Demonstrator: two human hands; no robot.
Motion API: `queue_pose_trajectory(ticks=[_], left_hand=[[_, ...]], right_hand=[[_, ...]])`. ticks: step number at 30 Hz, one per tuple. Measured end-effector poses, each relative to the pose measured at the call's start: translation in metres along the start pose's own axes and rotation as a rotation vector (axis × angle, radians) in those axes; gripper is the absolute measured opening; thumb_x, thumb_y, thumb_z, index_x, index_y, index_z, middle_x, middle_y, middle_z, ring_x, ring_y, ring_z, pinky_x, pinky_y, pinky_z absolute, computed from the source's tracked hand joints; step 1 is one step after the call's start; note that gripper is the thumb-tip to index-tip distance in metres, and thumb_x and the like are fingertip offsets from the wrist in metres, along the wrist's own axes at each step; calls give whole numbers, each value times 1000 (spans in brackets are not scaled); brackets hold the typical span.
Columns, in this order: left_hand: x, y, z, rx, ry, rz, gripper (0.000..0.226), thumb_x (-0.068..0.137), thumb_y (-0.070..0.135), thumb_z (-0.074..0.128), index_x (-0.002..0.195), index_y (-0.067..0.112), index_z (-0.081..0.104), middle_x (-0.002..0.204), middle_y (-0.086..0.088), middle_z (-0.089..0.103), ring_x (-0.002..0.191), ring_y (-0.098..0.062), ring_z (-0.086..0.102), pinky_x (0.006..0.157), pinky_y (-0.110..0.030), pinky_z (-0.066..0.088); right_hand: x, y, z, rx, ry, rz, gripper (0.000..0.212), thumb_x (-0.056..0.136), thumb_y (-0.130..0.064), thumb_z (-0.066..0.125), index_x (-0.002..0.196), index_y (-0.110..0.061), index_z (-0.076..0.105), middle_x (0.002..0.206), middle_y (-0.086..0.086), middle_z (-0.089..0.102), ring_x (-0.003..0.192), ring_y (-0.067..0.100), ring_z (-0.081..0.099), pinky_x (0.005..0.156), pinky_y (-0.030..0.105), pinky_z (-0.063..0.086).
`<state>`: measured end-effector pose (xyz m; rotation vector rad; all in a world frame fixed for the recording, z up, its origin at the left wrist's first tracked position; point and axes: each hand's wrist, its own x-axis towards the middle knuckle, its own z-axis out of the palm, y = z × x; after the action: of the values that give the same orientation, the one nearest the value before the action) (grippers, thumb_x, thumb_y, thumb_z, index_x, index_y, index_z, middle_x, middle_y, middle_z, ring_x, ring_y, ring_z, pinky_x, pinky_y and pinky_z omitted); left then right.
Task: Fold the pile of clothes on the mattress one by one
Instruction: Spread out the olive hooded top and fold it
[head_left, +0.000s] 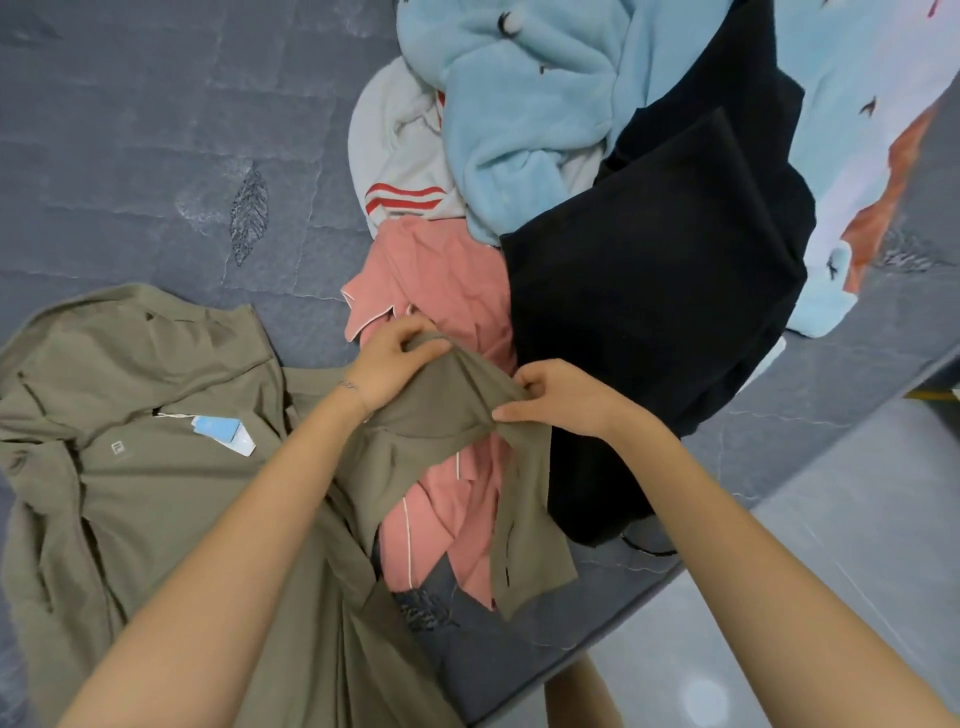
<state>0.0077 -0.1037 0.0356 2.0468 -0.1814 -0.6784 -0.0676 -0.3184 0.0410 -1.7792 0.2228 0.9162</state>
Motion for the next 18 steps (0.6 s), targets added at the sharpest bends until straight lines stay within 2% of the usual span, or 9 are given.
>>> queue_pose_trajectory(ticks=[3, 7, 9, 12, 15, 18], left_hand=[[4, -1, 2, -45, 115, -46, 12, 92, 7, 60, 80, 9, 59, 74, 3, 53, 74, -6, 46, 70, -12, 37], [11, 6, 18, -4, 135, -80, 15, 92, 8, 61, 77, 9, 59, 72, 1, 51, 75, -12, 44, 73, -27, 36], [14, 12, 26, 11, 161, -90, 15, 92, 10, 61, 78, 8, 60, 72, 0, 51, 79, -17, 44, 74, -29, 34], [18, 17, 32, -29, 241, -141, 14, 94, 12, 59, 82, 5, 60, 74, 1, 50, 81, -17, 44, 72, -24, 35], [24, 21, 32, -56, 313, -177, 13, 94, 11, 57, 84, 4, 58, 79, -4, 51, 82, -17, 43, 68, -14, 34], [27, 21, 29, -76, 375, -202, 16, 95, 12, 57, 81, 4, 57, 79, -8, 50, 78, -15, 42, 64, -12, 34]], right_hand=[[-7, 3, -21, -31, 9, 30, 34, 79, -33, 77, 82, -1, 66, 71, 4, 61, 69, 13, 59, 72, 30, 50], [-18, -6, -53, -65, 194, -33, 32, 84, -33, 72, 81, -1, 63, 73, 5, 58, 67, 14, 54, 67, 30, 45], [-26, -14, -73, -76, 244, -63, 31, 84, -33, 71, 81, -3, 64, 73, 4, 60, 66, 12, 55, 65, 28, 46], [-39, -26, -104, -178, 152, -54, 24, 82, -37, 73, 73, -16, 66, 65, -6, 61, 56, 1, 54, 60, 18, 45], [-52, -31, -130, -362, 59, 12, 30, 80, -37, 74, 60, -19, 61, 55, -10, 51, 48, 1, 46, 58, 22, 40], [-60, -29, -147, -410, 148, -20, 33, 81, -32, 73, 56, -17, 57, 50, -12, 47, 47, 1, 43, 59, 24, 37]])
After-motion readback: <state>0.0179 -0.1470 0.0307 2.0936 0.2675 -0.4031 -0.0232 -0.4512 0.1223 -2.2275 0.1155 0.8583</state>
